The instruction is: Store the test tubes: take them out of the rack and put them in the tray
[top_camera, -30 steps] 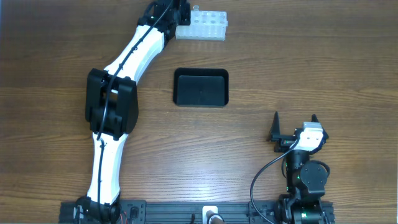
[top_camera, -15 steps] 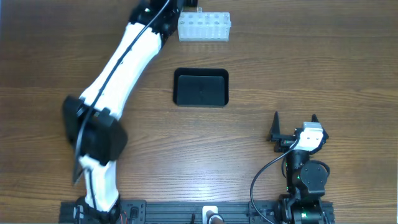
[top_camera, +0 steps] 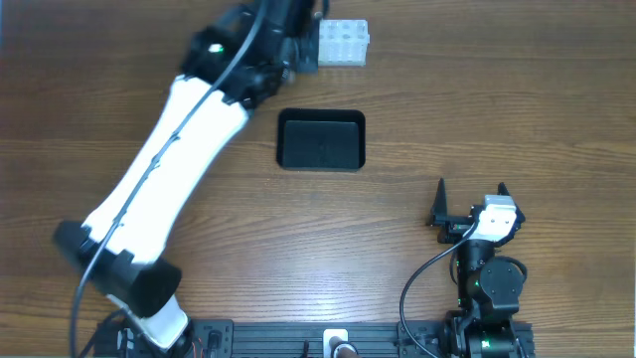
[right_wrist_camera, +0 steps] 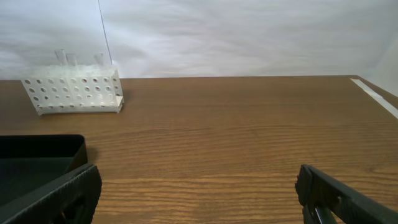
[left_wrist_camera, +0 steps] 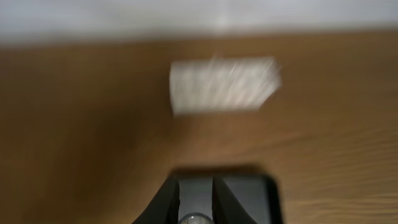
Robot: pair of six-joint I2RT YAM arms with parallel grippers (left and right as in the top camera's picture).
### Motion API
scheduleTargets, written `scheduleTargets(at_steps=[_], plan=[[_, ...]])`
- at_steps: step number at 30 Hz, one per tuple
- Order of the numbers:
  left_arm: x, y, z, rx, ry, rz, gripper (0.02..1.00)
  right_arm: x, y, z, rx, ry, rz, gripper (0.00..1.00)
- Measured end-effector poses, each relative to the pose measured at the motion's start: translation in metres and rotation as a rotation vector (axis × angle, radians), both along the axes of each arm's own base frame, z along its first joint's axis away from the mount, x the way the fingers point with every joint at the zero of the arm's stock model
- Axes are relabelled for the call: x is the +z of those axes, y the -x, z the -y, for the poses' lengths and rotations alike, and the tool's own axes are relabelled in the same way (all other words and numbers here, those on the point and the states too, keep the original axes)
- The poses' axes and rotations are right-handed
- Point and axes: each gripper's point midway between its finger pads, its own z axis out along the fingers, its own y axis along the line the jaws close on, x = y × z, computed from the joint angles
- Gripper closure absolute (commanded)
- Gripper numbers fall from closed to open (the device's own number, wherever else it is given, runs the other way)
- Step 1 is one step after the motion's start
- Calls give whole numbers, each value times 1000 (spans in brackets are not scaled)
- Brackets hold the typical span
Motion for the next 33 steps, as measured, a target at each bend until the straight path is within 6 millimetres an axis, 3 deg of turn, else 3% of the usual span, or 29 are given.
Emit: scheduleTargets(at_steps=[6,9,11,19,26,33], plan=[[-130,12,-6,135,-62,-275,958,0,0,0,0,0,0,9],[-166,20,-7,164,-75,-351,958,0,0,0,0,0,0,9],[-179,22,-7,177,-77,-378,956,0,0,0,0,0,0,7],[-194,14,0,188,-55,-377,939,0,0,0,0,0,0,9],[-221,16,-1,198,-88,-426,915,0,0,0,0,0,0,9],[-226,16,-3,203,-94,-436,893,0,0,0,0,0,0,9]])
